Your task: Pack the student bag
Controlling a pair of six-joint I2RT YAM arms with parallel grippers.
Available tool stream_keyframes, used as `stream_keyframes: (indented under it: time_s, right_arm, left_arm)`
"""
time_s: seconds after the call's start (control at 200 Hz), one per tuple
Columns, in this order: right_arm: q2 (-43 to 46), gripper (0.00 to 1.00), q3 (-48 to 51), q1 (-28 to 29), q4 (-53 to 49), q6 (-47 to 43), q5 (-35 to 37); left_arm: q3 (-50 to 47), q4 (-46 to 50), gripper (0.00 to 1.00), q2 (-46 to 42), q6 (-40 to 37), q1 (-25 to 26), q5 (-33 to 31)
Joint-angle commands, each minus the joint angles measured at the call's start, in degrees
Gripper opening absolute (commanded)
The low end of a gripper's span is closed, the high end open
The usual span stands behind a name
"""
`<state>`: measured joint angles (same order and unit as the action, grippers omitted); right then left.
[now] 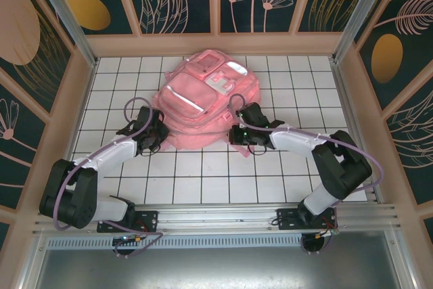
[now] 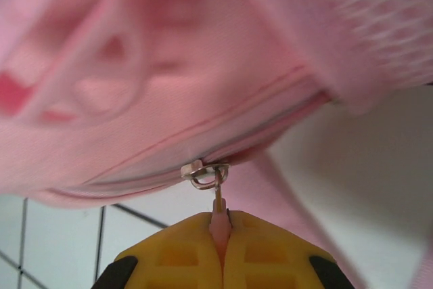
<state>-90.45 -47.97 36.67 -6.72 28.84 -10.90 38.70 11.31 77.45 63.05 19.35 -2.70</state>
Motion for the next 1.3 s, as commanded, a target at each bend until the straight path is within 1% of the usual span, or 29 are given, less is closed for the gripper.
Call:
stream_keyframes:
  time_s: [0.0, 0.21, 0.255, 0.3, 0.325, 0.345, 0.37, 0.45, 0.52, 0.535, 0.545, 0.561, 0.571, 0.581, 0.646, 0.686, 0.766, 0.836, 0.851, 0.911, 0.986, 1.051, 1.086, 1.161, 1.246, 1.296]
  right_arm:
    - [1.10, 0.00, 0.45, -1.23, -5.45, 0.42, 8.02]
    - [3.70, 0.00, 1.78, -2.40, -5.68, -0.36, 9.66]
    - [3.94, 0.05, 1.90, -2.40, -5.09, -0.89, 8.30]
    - [4.14, 0.13, 2.02, -2.33, -3.20, -1.85, 4.16]
    - [4.42, 0.22, 2.32, -2.13, -2.00, -2.24, 1.31]
    - [4.75, 0.27, 2.45, -1.79, -1.23, -2.37, -0.48]
    - [5.16, 0.31, 2.37, -1.36, -0.70, -2.53, -1.84]
    - [8.19, 0.41, 2.51, 0.01, 0.68, -3.85, -4.76]
    - [12.25, 0.54, 3.10, 0.00, 0.43, -4.21, -3.90]
    - [13.26, 0.60, 3.18, -0.05, 0.17, -4.30, -3.27]
    - [13.85, 0.67, 3.28, -0.07, -0.04, -4.29, -2.78]
    - [14.60, 0.75, 3.33, -0.14, -0.48, -4.32, -2.05]
    - [15.18, 0.78, 3.39, -0.29, -0.73, -4.38, -1.44]
    - [15.63, 0.79, 3.44, -0.41, -1.07, -4.42, -1.00]
    - [19.38, 0.80, 4.32, -1.35, -2.08, -5.08, 0.25]
    - [21.97, 0.80, 4.99, -2.08, -2.55, -4.92, 1.36]
    - [27.24, 0.79, 6.07, -4.03, -4.01, -3.59, 6.53]
    - [30.35, 0.78, 6.10, -5.02, -5.99, -2.42, 11.10]
    - [30.70, 0.78, 5.87, -6.58, -6.79, -2.02, 12.07]
    - [31.55, 0.78, 5.18, -9.10, -9.09, -0.72, 15.27]
    - [32.32, 0.77, 5.31, -12.51, -9.80, 0.94, 14.70]
    - [32.63, 0.76, 5.97, -15.42, -9.43, 2.86, 12.20]
    - [32.71, 0.76, 6.28, -16.83, -9.20, 3.80, 12.00]
    - [32.95, 0.75, 6.66, -18.60, -8.43, 4.85, 9.57]
    - [32.67, 0.75, 6.24, -19.96, -8.29, 5.05, 9.48]
    - [32.54, 0.75, 5.67, -20.46, -8.58, 5.00, 9.86]
  left_arm:
    - [0.34, 0.03, 0.00, -1.65, -1.35, -0.63, -3.80]
    - [0.24, 0.11, 0.00, -2.52, -1.79, -0.58, -3.50]
    - [0.11, -0.10, 0.00, -2.56, -1.79, -0.58, -2.97]
    - [-0.33, -0.75, 0.00, -2.74, -1.82, -0.57, -2.09]
    - [-0.72, -1.56, 0.00, -2.89, -1.79, -0.56, -1.48]
    - [-1.07, -2.17, 0.00, -3.00, -1.85, -0.53, -0.92]
    - [-1.48, -3.13, 0.00, -3.14, -2.14, -0.55, 0.10]
    - [-2.71, -5.13, 0.00, -3.94, -3.00, -0.08, 2.56]
    - [-3.79, -5.61, 0.00, -5.80, -3.95, 1.26, 2.99]
    - [-4.13, -5.84, 0.00, -6.34, -4.07, 1.79, 2.97]
    - [-4.37, -5.99, 0.00, -6.70, -4.18, 2.17, 2.96]
    - [-4.72, -6.20, 0.00, -7.18, -4.21, 2.83, 2.96]
    - [-4.91, -6.36, 0.00, -7.54, -4.35, 3.26, 2.96]
    - [-5.11, -6.45, 0.00, -7.85, -4.45, 3.70, 2.92]
    - [-5.77, -6.28, 0.00, -9.05, -5.18, 7.81, 2.66]
    - [-6.10, -6.28, 0.03, -9.24, -5.46, 10.48, 2.48]
    - [-7.05, -7.27, 0.08, -9.09, -5.48, 16.20, 1.75]
    - [-7.57, -8.74, 0.10, -8.54, -6.19, 21.16, 0.50]
    - [-7.65, -9.12, 0.10, -8.29, -6.33, 22.12, 0.24]
    - [-7.44, -10.83, 0.11, -6.78, -7.05, 26.13, -0.36]
    - [-4.83, -11.29, 0.11, -3.46, -9.18, 30.33, -1.32]
    - [0.35, -9.61, 0.11, 0.20, -13.17, 34.39, -3.91]
    - [3.11, -8.94, 0.12, 2.04, -15.22, 36.31, -4.93]
    - [9.01, -8.06, 0.15, 7.49, -19.08, 39.95, -5.17]
    - [15.56, -5.46, 0.18, 14.25, -22.68, 43.13, -4.51]
    - [19.63, -2.79, 0.19, 17.21, -24.76, 44.51, -5.48]
